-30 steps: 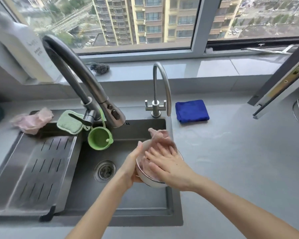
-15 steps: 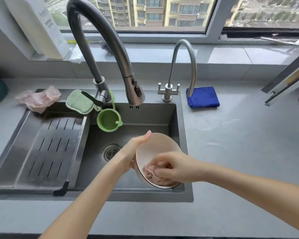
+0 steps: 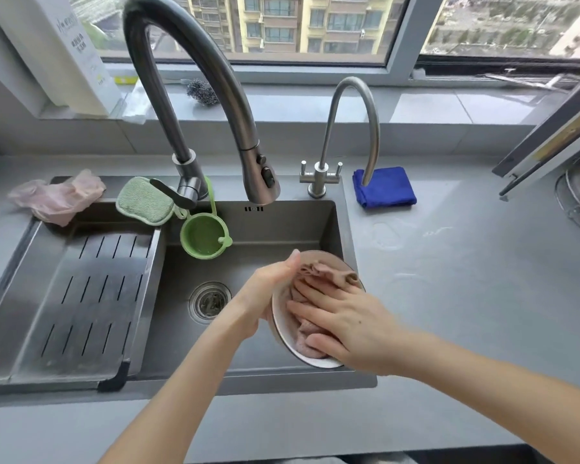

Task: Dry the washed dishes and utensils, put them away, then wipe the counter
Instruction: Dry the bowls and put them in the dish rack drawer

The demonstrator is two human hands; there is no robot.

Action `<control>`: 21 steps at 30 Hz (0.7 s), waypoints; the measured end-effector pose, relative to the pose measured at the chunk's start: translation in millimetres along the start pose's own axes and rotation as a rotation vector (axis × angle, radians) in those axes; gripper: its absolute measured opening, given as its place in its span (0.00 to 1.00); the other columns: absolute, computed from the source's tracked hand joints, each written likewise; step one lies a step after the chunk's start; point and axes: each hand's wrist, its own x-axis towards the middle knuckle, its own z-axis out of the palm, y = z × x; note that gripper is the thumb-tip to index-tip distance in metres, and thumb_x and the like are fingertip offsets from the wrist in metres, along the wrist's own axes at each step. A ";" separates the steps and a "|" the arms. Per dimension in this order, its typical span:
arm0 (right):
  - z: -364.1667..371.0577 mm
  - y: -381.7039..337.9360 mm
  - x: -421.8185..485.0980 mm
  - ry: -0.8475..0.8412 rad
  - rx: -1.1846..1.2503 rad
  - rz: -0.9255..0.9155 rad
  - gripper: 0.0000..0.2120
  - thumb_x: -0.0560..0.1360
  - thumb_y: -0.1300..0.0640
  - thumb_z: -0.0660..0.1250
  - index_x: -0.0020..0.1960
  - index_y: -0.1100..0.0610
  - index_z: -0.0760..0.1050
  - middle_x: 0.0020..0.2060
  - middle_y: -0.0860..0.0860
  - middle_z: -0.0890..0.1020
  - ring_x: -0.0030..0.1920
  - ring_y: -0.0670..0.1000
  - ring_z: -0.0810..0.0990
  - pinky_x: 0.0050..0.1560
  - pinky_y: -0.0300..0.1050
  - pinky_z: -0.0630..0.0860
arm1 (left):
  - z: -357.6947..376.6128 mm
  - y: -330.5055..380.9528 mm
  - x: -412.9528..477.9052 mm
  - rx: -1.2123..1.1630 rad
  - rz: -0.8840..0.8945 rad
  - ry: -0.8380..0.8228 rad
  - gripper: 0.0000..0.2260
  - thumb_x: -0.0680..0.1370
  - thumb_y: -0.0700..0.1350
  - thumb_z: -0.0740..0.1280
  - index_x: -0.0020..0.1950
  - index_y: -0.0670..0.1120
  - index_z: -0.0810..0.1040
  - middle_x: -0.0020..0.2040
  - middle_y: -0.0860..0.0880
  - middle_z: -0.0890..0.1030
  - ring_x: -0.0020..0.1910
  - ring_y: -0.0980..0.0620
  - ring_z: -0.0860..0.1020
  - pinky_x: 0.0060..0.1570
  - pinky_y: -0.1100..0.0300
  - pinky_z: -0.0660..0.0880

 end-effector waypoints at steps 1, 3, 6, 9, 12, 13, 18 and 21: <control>4.5 -3.0 4.1 -0.081 0.062 0.053 0.29 0.79 0.42 0.47 0.75 0.53 0.62 0.76 0.56 0.60 0.77 0.56 0.51 0.75 0.55 0.47 | 3.0 1.0 0.0 0.014 0.014 0.024 0.19 0.78 0.59 0.58 0.52 0.50 0.83 0.48 0.50 0.85 0.50 0.52 0.82 0.46 0.60 0.78; -2.6 -18.2 16.2 -0.127 0.426 0.174 0.29 0.79 0.43 0.42 0.78 0.50 0.44 0.77 0.47 0.42 0.76 0.48 0.35 0.76 0.52 0.39 | 7.8 1.5 1.0 -0.024 0.024 0.052 0.19 0.79 0.57 0.59 0.50 0.46 0.83 0.45 0.48 0.85 0.44 0.55 0.83 0.39 0.65 0.77; -30.7 -38.2 29.3 -0.158 1.343 0.401 0.25 0.84 0.54 0.49 0.77 0.43 0.43 0.70 0.33 0.44 0.72 0.33 0.39 0.73 0.34 0.52 | 3.9 1.5 5.4 -0.118 -0.012 0.139 0.25 0.75 0.60 0.64 0.44 0.37 0.82 0.41 0.39 0.82 0.40 0.45 0.81 0.46 0.57 0.76; -38.6 -33.4 14.7 -0.356 1.316 0.321 0.22 0.83 0.52 0.53 0.75 0.38 0.54 0.70 0.35 0.57 0.71 0.31 0.53 0.67 0.28 0.57 | -6.8 2.5 6.2 -0.145 -0.102 0.083 0.28 0.67 0.63 0.68 0.50 0.38 0.82 0.47 0.38 0.82 0.46 0.39 0.81 0.58 0.48 0.74; -42.9 -13.8 -3.4 -0.494 0.583 0.097 0.17 0.82 0.45 0.53 0.68 0.36 0.68 0.67 0.39 0.71 0.66 0.41 0.63 0.63 0.33 0.55 | -10.6 1.4 6.1 -0.068 -0.132 -0.025 0.29 0.66 0.64 0.67 0.56 0.43 0.82 0.56 0.39 0.82 0.58 0.36 0.78 0.67 0.38 0.65; -43.2 -6.9 -6.4 -0.444 0.394 -0.012 0.16 0.81 0.45 0.51 0.62 0.38 0.74 0.62 0.40 0.76 0.64 0.42 0.66 0.66 0.35 0.55 | -9.3 2.5 6.2 -0.030 -0.146 -0.060 0.30 0.65 0.65 0.67 0.56 0.45 0.82 0.56 0.40 0.82 0.59 0.36 0.77 0.67 0.38 0.65; -37.6 20.3 -1.2 -0.199 -0.186 -0.388 0.17 0.76 0.48 0.61 0.62 0.48 0.78 0.65 0.47 0.77 0.72 0.50 0.67 0.76 0.50 0.48 | 2.8 12.2 6.6 0.010 -0.223 -0.251 0.20 0.71 0.58 0.67 0.56 0.47 0.80 0.54 0.40 0.80 0.56 0.39 0.77 0.65 0.42 0.67; -31.9 18.4 2.3 -0.176 -0.170 -0.326 0.21 0.79 0.47 0.56 0.69 0.49 0.72 0.70 0.51 0.73 0.74 0.51 0.63 0.76 0.52 0.47 | 0.3 12.9 9.8 -0.056 -0.220 -0.254 0.18 0.73 0.57 0.65 0.56 0.47 0.81 0.55 0.41 0.80 0.55 0.42 0.77 0.65 0.42 0.67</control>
